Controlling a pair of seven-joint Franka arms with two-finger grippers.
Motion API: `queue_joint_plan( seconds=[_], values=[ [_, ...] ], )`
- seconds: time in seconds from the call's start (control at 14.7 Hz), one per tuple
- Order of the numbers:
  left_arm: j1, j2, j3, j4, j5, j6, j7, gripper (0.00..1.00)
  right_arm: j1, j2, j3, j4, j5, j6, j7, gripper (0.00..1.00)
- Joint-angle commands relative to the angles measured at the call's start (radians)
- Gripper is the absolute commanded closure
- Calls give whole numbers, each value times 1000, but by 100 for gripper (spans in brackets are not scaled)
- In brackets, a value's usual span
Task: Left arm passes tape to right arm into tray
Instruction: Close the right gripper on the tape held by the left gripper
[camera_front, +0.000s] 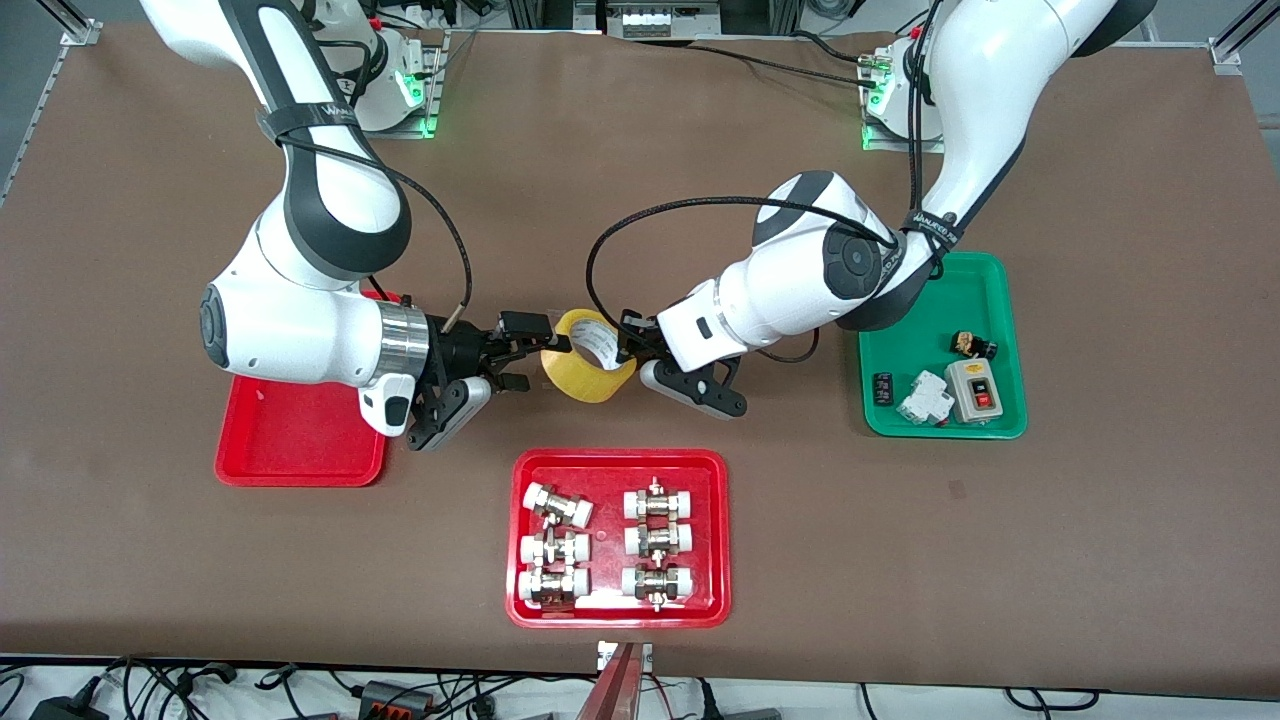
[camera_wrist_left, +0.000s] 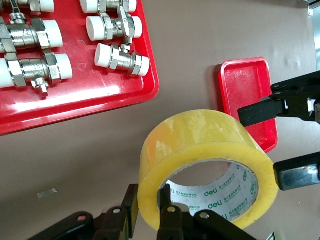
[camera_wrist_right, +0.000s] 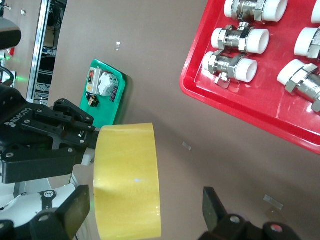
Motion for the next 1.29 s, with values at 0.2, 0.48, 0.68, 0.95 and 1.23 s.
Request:
queue_joint_plan(
  seconds=[0.2, 0.48, 0.68, 0.95, 1.23],
  values=[
    [-12, 17, 1, 38, 17, 9, -8, 98, 38, 12, -8, 19, 26, -5, -14, 0],
    [-12, 17, 1, 36, 17, 9, -8, 98, 35, 11, -8, 7, 24, -11, -18, 0],
    [-12, 17, 1, 38, 17, 9, -8, 97, 37, 9, -8, 7, 24, -11, -20, 0],
    [-12, 17, 1, 38, 17, 9, -8, 97, 37, 3, -8, 5, 26, -15, 0, 38],
    [-9, 17, 1, 38, 15, 9, -8, 97, 23, 3, -10, 7, 24, -22, 17, 54]
  ],
)
